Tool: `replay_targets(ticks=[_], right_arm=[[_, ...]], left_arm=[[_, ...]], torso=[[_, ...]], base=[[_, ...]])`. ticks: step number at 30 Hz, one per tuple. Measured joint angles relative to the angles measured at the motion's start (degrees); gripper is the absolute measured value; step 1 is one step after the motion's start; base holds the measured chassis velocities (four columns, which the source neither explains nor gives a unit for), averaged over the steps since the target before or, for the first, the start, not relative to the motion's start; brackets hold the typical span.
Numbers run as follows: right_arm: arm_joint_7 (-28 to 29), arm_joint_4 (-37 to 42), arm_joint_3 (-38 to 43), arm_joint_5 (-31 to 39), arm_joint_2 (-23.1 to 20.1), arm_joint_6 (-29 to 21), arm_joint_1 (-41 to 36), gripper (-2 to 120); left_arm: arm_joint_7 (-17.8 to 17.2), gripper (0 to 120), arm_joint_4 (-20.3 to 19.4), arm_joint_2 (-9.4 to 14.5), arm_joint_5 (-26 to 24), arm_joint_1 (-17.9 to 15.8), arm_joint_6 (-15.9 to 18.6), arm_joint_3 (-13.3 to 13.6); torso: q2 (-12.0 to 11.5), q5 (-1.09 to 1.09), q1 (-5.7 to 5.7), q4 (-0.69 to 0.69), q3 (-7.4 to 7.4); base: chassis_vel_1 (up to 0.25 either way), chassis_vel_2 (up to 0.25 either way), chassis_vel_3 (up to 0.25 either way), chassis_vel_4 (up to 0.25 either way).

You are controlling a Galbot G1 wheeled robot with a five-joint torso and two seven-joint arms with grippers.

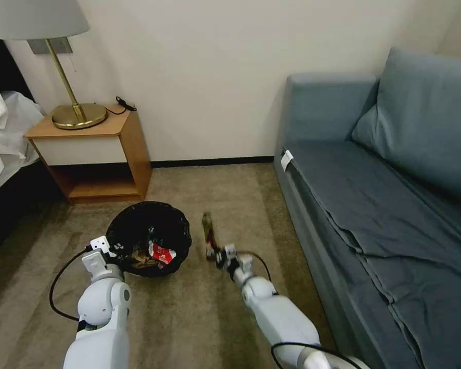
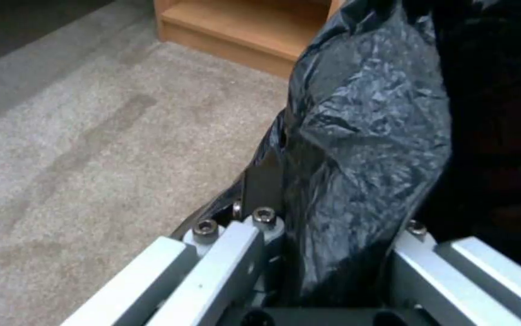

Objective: Pick up the trash bin, then pick up the garbage on the floor and place it into the trash bin.

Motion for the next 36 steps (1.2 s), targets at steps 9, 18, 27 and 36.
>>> replay_targets(ticks=[9,18,27,36], right_arm=[[9.22,5.79,-4.27,1.20,-2.09,2.09,5.49,0],[16.06,20.34,-12.35,6.28,-2.93,-0.74,6.09,0],[19.57,31.91,-20.86,7.66,-3.46,-3.25,4.75,0],[19.62,28.73,-26.07,5.47,-3.44,-2.61,3.72,0]], left_arm=[[0.02,2,0.56,0.63,-0.77,-0.66,0.33,-0.09],[-0.20,2,0.32,0.40,-0.50,-1.40,1.28,0.18],[-0.50,2,-0.23,0.27,-0.52,-1.62,1.81,0.07],[-0.51,2,-0.67,0.05,-0.27,-1.57,2.19,0.38]], torso=[[0.00,0.00,0.00,-0.01,0.01],[0.00,0.00,0.00,-0.01,0.00],[0.00,0.00,0.00,0.00,0.00],[0.00,0.00,0.00,-0.01,0.00]], base=[[0.000,0.000,0.000,0.000],[0.000,0.000,0.000,0.000],[0.000,0.000,0.000,0.000],[0.000,0.000,0.000,0.000]])
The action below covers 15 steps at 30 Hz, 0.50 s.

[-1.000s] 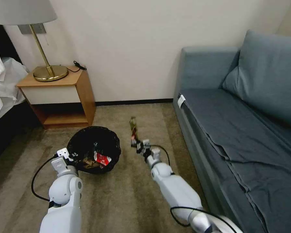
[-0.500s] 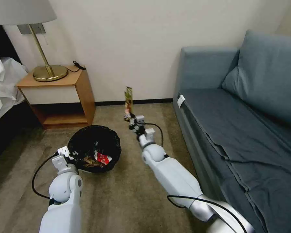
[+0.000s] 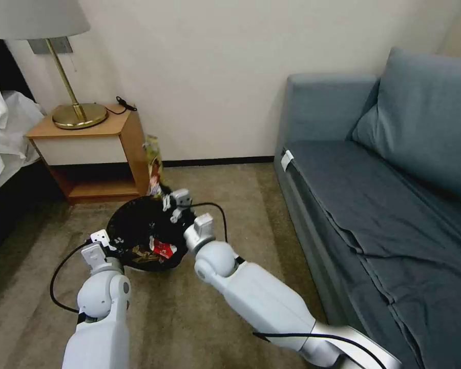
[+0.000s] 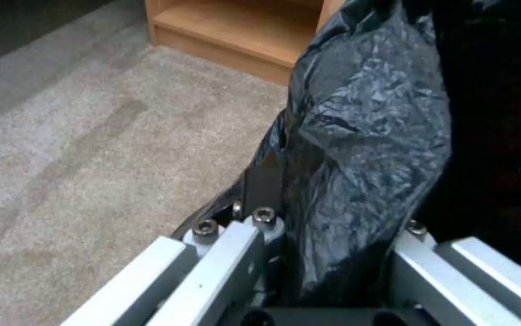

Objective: Pick up the trash bin, then pick up the garbage on the floor and place it into the trash bin.

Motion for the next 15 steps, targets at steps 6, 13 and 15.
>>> replay_targets(ticks=[6,13,15], right_arm=[[-0.89,-5.96,-0.69,-2.24,1.34,1.19,-0.48,0],[-2.07,-7.11,0.45,-5.50,0.62,1.03,-2.03,12],[-2.09,-7.11,0.69,-5.59,0.64,1.03,-2.06,17]], left_arm=[[-0.02,2,-0.50,-0.42,0.06,0.27,0.12,0.07],[-0.05,2,-0.51,-0.73,0.55,0.18,0.12,0.29],[-0.04,2,-0.51,-0.74,0.63,0.10,0.12,0.35]], torso=[[0.00,0.01,0.00,0.00,0.00],[0.00,0.01,0.00,-0.01,0.00],[0.00,0.01,0.00,-0.01,0.00]], base=[[0.000,0.000,0.000,0.000],[0.000,0.000,0.000,0.000],[0.000,0.000,0.000,0.000]])
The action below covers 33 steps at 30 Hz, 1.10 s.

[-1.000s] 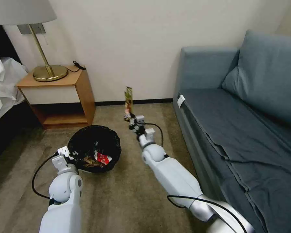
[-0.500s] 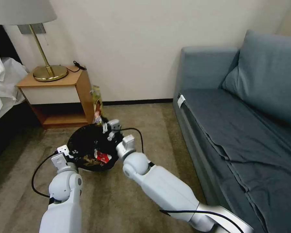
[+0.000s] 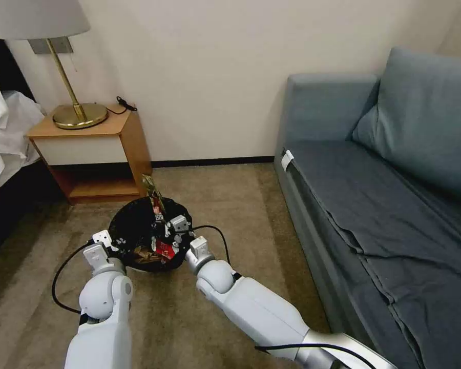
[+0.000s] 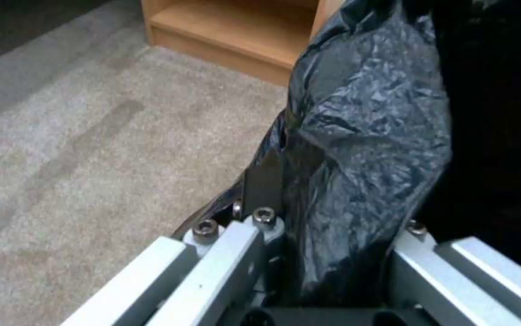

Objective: Pick up the trash bin, then pick up the garbage on the floor and place it into the trash bin.

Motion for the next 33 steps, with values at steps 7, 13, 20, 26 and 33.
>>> replay_targets(ticks=[7,13,20,26,33], right_arm=[[0.01,0.73,0.96,-0.01,0.49,0.08,-0.53,43],[0.11,3.09,3.00,-0.29,0.25,0.08,-0.71,63],[0.98,13.58,12.23,0.19,-3.14,-0.75,-2.96,93],[2.72,23.06,20.80,5.43,-7.80,-2.93,-10.16,100],[-0.04,28.88,33.15,5.35,-9.98,-1.27,-21.55,100]], left_arm=[[0.01,2,0.04,-0.09,0.45,-0.25,-0.07,0.01],[0.03,2,0.50,0.44,0.05,-0.18,-0.27,-0.82],[-1.30,2,2.23,2.04,-5.01,-1.95,-0.54,-3.05],[-3.90,2,4.86,3.50,-11.50,-4.88,-0.69,-5.31],[-12.98,2,8.79,3.89,-20.87,-10.73,-0.86,-6.06]], torso=[[0.00,0.00,0.00,0.00,0.00],[0.00,0.00,0.00,0.01,0.00],[0.00,0.01,0.00,0.02,0.00],[0.00,0.01,0.00,0.00,0.00],[0.00,0.02,0.00,-0.01,0.00]], base=[[0.000,0.000,0.000,0.000],[0.000,0.000,0.000,0.000],[0.000,0.000,0.000,0.000],[0.000,0.000,0.000,0.000],[0.000,0.000,0.000,0.000]])
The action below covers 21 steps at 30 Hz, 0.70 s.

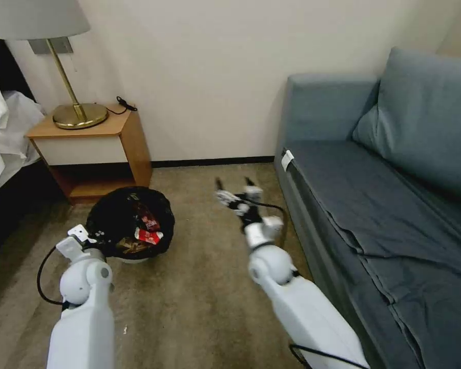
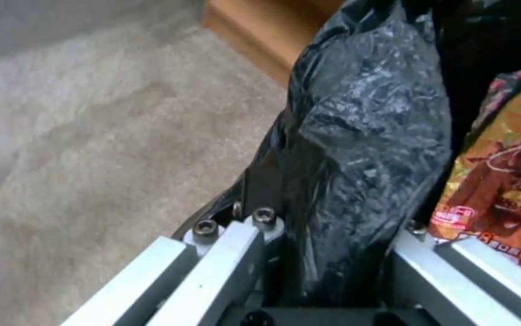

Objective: Pick up the trash bin, then pick up the garbage on the floor and place it into the trash bin.

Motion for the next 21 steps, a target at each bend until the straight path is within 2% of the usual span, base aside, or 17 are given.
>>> replay_targets(ticks=[1,2,4,5,7,8,10,11,14,15,17,18,21], right_arm=[[-0.46,0.84,2.02,0.42,-0.41,0.36,-2.25,100],[-0.46,0.84,2.02,0.42,-0.41,0.36,-2.25,100],[-1.73,2.19,5.95,0.77,-1.19,1.55,-6.73,100],[-1.73,2.19,5.95,0.77,-1.19,1.55,-6.73,100],[-2.48,2.64,8.94,0.81,-1.64,2.96,-9.96,100],[-2.48,2.64,8.94,0.81,-1.64,2.96,-9.96,100],[-3.46,3.18,11.80,1.28,-2.11,4.17,-13.56,100],[-3.46,3.18,11.80,1.28,-2.11,4.17,-13.56,100],[-4.72,3.57,14.09,1.54,-2.31,5.60,-16.84,100],[-4.72,3.57,14.09,1.54,-2.31,5.60,-16.84,100],[-5.16,2.79,14.67,0.93,-2.06,6.60,-17.76,100],[-5.16,2.79,14.67,0.93,-2.06,6.60,-17.76,100],[-6.29,1.14,14.39,-0.26,-1.54,7.70,-18.23,100]], left_arm=[[-3.79,2,1.19,0.00,-2.05,-1.69,0.00,0.19],[-3.79,2,1.19,0.00,-2.05,-1.69,0.00,0.19],[-9.89,2,4.17,0.16,-4.96,-5.26,0.01,0.76],[-9.89,2,4.17,0.16,-4.96,-5.26,0.01,0.76],[-12.70,2,6.89,0.30,-6.11,-8.00,-0.04,0.79],[-12.70,2,6.89,0.30,-6.11,-8.00,-0.04,0.79],[-14.60,2,10.13,0.70,-7.59,-10.81,-0.95,0.75],[-14.60,2,10.13,0.70,-7.59,-10.81,-0.95,0.75],[-18.47,2,16.51,1.83,-11.40,-14.12,-3.55,0.37],[-18.47,2,16.51,1.83,-11.40,-14.12,-3.55,0.37],[-19.71,2,20.46,2.69,-13.47,-15.40,-5.89,0.06],[-19.71,2,20.46,2.69,-13.47,-15.40,-5.89,0.06],[-20.59,2,24.93,4.97,-17.20,-15.94,-9.53,-0.66]], torso=[[0.00,0.00,0.00,-0.01,0.00],[0.00,0.00,0.00,-0.01,0.00],[0.00,0.00,0.00,0.00,0.00],[0.00,0.00,0.00,0.00,0.00],[0.00,-0.01,0.00,0.00,0.00],[0.00,-0.01,0.00,0.00,0.00],[0.00,0.00,0.00,0.00,0.00],[0.00,0.00,0.00,0.00,0.00],[0.00,-0.01,0.00,0.00,0.00],[0.00,-0.01,0.00,0.00,0.00],[0.00,-0.04,0.00,0.01,0.00],[0.00,-0.04,0.00,0.01,0.00],[0.00,-0.03,0.00,0.02,0.00]], base=[[0.000,0.000,0.000,0.000],[0.000,0.000,0.000,0.000],[0.000,0.000,0.000,0.000],[0.000,0.000,0.000,0.000],[0.000,0.000,0.000,0.000],[0.000,0.000,0.000,0.000],[0.000,0.000,0.000,0.000],[0.000,0.000,0.000,0.000],[0.000,0.000,0.000,0.000],[0.000,0.000,0.000,0.000],[0.000,0.000,0.000,0.000],[0.000,0.000,0.000,0.000],[0.000,0.000,0.000,0.000]])
